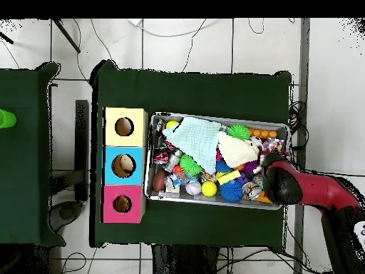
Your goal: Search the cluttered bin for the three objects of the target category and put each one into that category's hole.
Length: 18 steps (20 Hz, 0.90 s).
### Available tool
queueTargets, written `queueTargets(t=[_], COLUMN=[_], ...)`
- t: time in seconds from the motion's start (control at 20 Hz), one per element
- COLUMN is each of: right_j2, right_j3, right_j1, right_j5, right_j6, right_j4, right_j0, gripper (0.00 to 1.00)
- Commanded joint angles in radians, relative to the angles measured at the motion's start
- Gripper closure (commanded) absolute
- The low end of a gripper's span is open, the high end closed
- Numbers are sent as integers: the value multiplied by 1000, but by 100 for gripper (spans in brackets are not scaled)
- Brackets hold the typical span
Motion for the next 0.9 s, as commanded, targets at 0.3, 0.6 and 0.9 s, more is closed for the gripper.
queueTargets(t=[0.3,0.6,0.9], right_j2=[58,25,29], right_j3=[178,234,193], right_j1=[-146,-236,-151], right_j5=[110,148,85], right_j6=[23,47,21], right_j4=[60,111,77], right_j0=[60,101,79], gripper=[0,0,0])
